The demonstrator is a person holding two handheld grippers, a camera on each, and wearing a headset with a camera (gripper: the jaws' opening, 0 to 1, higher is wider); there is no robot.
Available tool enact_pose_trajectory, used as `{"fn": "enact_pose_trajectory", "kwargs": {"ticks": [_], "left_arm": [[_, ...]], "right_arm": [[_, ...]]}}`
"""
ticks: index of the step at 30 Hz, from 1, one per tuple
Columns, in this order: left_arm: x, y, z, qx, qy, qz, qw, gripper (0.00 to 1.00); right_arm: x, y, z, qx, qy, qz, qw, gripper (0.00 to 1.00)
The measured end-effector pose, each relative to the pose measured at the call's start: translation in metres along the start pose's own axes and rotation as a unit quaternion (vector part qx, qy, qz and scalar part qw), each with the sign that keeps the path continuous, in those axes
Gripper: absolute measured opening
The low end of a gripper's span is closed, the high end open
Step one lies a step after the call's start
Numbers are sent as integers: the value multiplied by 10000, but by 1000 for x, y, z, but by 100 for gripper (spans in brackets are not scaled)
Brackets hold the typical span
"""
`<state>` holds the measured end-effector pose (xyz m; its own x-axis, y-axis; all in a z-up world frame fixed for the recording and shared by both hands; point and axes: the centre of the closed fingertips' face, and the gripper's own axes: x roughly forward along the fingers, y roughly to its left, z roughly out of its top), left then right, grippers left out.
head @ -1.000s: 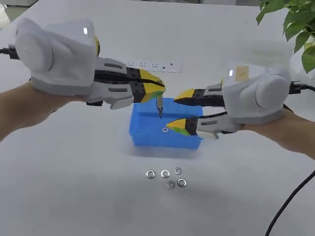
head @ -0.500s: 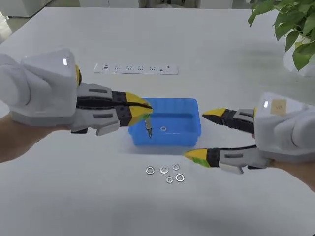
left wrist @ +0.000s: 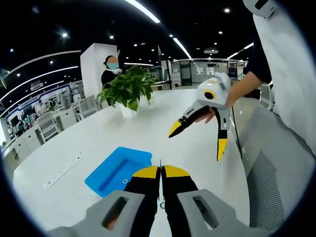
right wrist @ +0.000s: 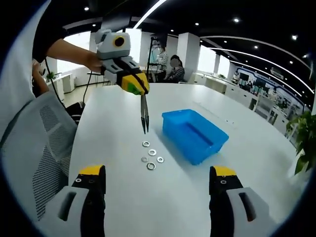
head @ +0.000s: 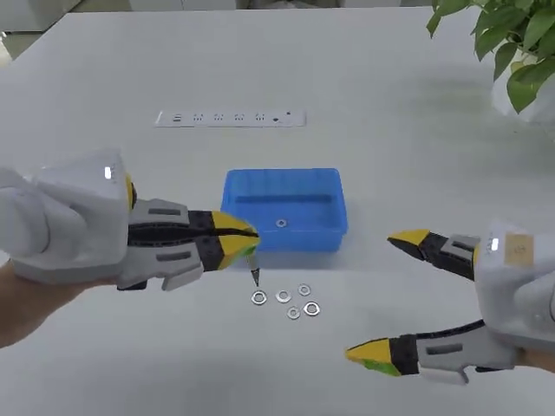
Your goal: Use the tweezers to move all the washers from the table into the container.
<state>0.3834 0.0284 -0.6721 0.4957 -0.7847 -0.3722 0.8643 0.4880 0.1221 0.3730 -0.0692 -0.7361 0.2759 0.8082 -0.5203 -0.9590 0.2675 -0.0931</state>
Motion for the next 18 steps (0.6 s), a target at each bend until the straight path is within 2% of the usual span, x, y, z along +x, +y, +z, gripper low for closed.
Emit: {"fn": "enact_pose_trajectory", "kwargs": {"ticks": [5,7,9,14,18], "left_arm": [[1,-3,-7,-51,29,24,10000,5],[1,-4,-9,-70,16,32,10000,5],[1,-3,-13,-113,25,31,9999,5],[3,-4,-19,-191,37,18,9998,5],[6,-5,-21,-220,48,-36,9997,5]], "right_arm": [[0,11,-6,63,13,98,9999,95],[1,12,-8,2,54,54,10000,100],[1,12,-10,-126,71,26,9999,100],[8,19,-7,-100,27,203,9997,100],[11,20,-3,-43,-49,215,9997,100]]}}
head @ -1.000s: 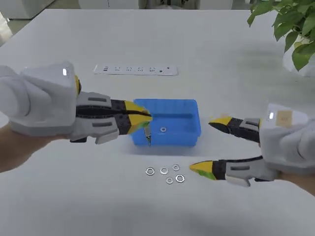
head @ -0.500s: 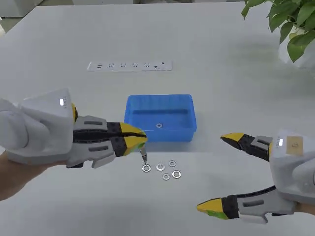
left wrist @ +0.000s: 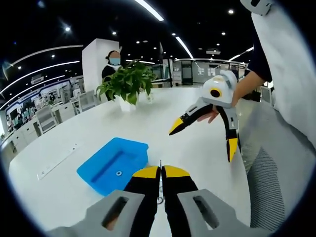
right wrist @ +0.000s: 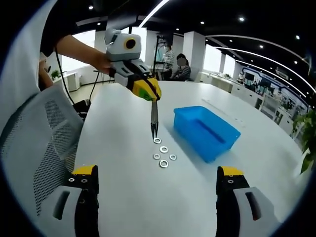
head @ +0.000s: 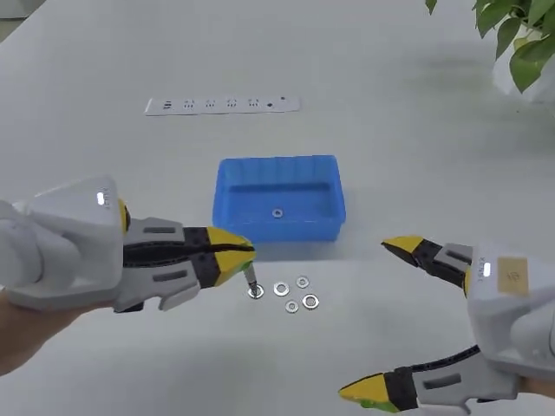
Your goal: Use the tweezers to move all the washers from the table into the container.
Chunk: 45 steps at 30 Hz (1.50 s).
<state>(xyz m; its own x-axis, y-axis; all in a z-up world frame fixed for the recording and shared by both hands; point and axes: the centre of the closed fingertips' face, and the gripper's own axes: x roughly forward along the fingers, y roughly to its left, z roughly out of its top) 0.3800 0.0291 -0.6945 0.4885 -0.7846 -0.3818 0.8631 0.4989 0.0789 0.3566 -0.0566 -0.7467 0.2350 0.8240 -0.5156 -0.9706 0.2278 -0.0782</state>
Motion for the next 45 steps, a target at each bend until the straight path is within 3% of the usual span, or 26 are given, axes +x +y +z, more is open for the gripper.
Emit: {"fn": "enact_pose_trajectory", "kwargs": {"ticks": [13,14,18,19,22,23,28,31,35,41,45], "left_arm": [[5,-1,-5,-138,52,-127,9998,5],[4,0,-6,-232,140,-124,9996,5],[2,2,-7,-77,392,-164,9991,5],[2,3,-8,-39,459,-174,9988,5],[4,3,-7,-7,518,-197,9985,5],[5,2,-7,-5,536,-217,9983,5],[7,1,-7,-21,571,-220,9981,5],[6,0,-8,-21,603,-234,9979,5],[4,0,-10,-41,661,-244,9975,5],[1,-1,-13,-34,730,-257,9970,5],[2,-2,-13,-45,725,-258,9970,6]], "right_arm": [[3,7,-6,200,54,98,9997,99],[5,8,-5,244,27,115,9996,99],[17,10,3,221,-5,244,9995,97],[23,12,6,156,22,377,9992,96],[34,13,17,26,-40,541,9985,92],[42,15,22,-56,-56,701,9975,90],[64,19,39,-244,-127,1036,9942,80],[76,23,41,-346,-65,1281,9911,71],[89,26,36,-348,204,1620,9860,60],[99,13,28,-205,342,1720,9843,34],[102,6,35,39,194,1791,9836,28]]}}
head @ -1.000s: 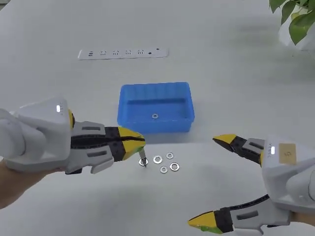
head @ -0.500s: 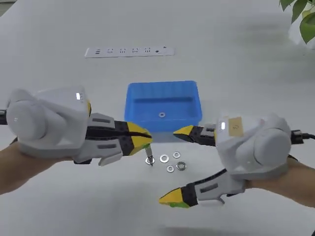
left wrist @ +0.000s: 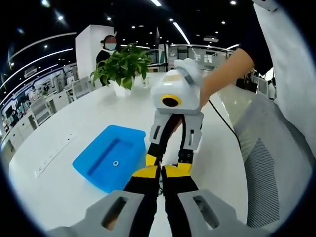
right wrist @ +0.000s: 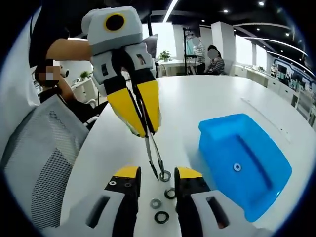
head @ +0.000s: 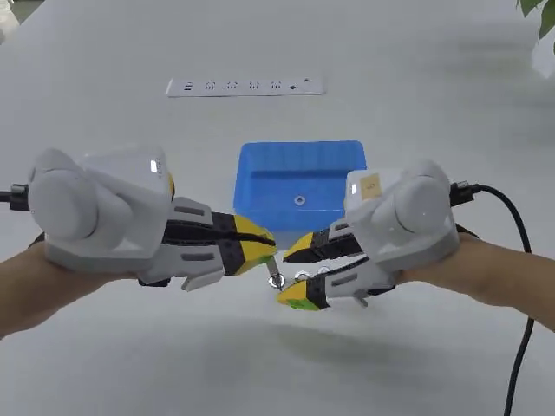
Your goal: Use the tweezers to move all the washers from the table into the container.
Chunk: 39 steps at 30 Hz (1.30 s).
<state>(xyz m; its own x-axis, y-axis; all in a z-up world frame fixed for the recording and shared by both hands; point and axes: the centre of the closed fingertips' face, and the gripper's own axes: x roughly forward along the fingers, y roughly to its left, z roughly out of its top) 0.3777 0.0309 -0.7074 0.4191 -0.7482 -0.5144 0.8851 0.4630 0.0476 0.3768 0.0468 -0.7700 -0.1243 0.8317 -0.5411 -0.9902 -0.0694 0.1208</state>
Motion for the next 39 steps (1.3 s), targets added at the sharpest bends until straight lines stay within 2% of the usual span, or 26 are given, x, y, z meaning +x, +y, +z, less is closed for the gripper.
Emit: {"fn": "enact_pose_trajectory", "kwargs": {"ticks": [3,8,11,17,19,25,28,33,39], "left_arm": [[2,-1,1,2,-11,-15,10000,6],[6,-4,3,8,-22,-70,10000,6],[7,-7,3,103,37,-132,9999,6],[6,-10,-1,185,183,-197,9995,6],[6,-10,-2,187,197,-190,9995,6],[7,-8,-3,170,207,-137,9995,6],[8,-4,-3,144,205,4,9997,7],[9,-3,-5,-9,191,38,9998,10],[6,-8,0,-155,79,45,9998,16]], "right_arm": [[2,0,3,36,-47,103,9999,26],[7,10,3,-320,61,391,9987,19],[8,11,-2,-533,262,433,9973,17],[9,9,-2,-724,357,470,9956,12],[10,10,-2,-861,404,471,9944,11],[10,8,-2,-934,454,424,9937,10],[10,7,-2,-891,426,380,9944,10],[8,8,-4,-815,347,324,9955,10],[4,8,-2,-696,217,197,9971,10]]}}
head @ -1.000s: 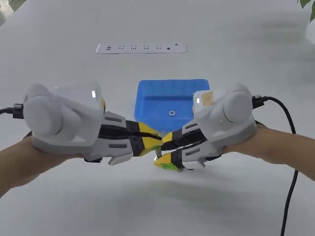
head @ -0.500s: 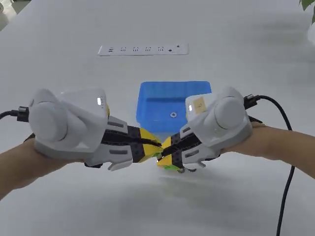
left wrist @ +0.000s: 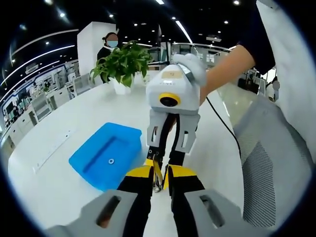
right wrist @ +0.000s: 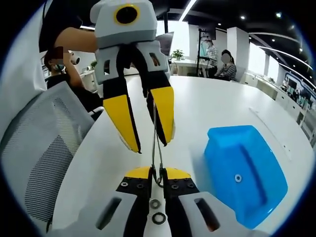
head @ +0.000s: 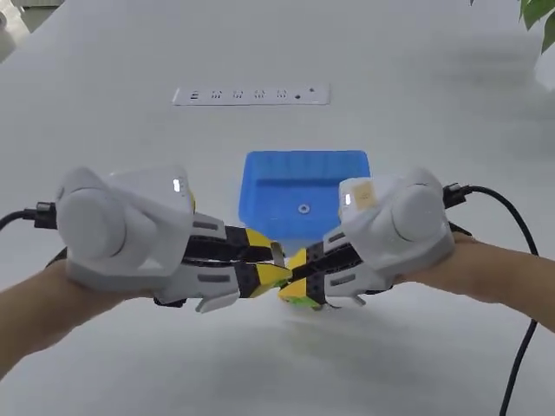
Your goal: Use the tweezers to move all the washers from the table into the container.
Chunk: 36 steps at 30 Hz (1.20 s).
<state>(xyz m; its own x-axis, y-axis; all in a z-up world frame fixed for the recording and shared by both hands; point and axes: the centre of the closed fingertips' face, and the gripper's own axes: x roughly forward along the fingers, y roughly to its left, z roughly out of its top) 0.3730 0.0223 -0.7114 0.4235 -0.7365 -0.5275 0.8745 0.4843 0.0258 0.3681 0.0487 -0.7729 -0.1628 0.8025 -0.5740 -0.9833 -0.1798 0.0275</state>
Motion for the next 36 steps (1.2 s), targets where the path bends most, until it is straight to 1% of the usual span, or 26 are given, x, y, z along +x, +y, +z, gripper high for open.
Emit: {"fn": "enact_pose_trajectory", "kwargs": {"ticks": [2,4,6,8,9,10,12,15,19,22,25,28,30,32,34,36], "left_arm": [[-3,1,1,-35,-20,79,10000,19],[-6,1,1,-65,-43,113,9999,19],[-11,1,3,-111,-105,185,9997,20],[-18,1,6,-201,-183,281,9992,23],[-22,3,9,-216,-267,432,9985,26],[-25,3,11,-230,-319,487,9980,28],[-32,1,13,-287,-404,536,9973,30],[-41,-1,13,-259,-406,672,9966,35],[-53,-5,13,-365,-510,861,9943,43],[-58,-8,10,-421,-533,922,9934,48],[-62,-14,7,-487,-552,956,9927,53],[-65,-19,5,-560,-623,981,9916,58],[-66,-21,4,-611,-683,980,9909,60],[-68,-22,5,-678,-793,978,9897,63],[-69,-22,6,-766,-880,972,9884,68],[-68,-21,7,-799,-894,970,9880,70]], "right_arm": [[-2,-1,1,13,-16,-44,10000,10],[-4,-1,3,26,-35,-69,10000,10],[-8,-1,6,-24,-12,-95,10000,10],[-12,0,9,-32,-33,-108,9999,10],[-15,0,12,-38,-59,-127,9999,10],[-16,1,13,-41,-77,-147,9999,10],[-21,1,17,12,-147,-226,9996,10],[-27,2,22,44,-199,-334,9992,10],[-37,4,31,78,-301,-428,9986,10],[-44,5,40,27,-332,-495,9982,10],[-49,7,47,-20,-365,-546,9978,10],[-55,7,53,-108,-374,-595,9975,10],[-60,7,57,-120,-426,-628,9970,10],[-65,4,60,-103,-506,-708,9962,10],[-70,-1,62,-109,-520,-792,9954,10],[-76,-8,66,-127,-539,-874,9946,10]]}}
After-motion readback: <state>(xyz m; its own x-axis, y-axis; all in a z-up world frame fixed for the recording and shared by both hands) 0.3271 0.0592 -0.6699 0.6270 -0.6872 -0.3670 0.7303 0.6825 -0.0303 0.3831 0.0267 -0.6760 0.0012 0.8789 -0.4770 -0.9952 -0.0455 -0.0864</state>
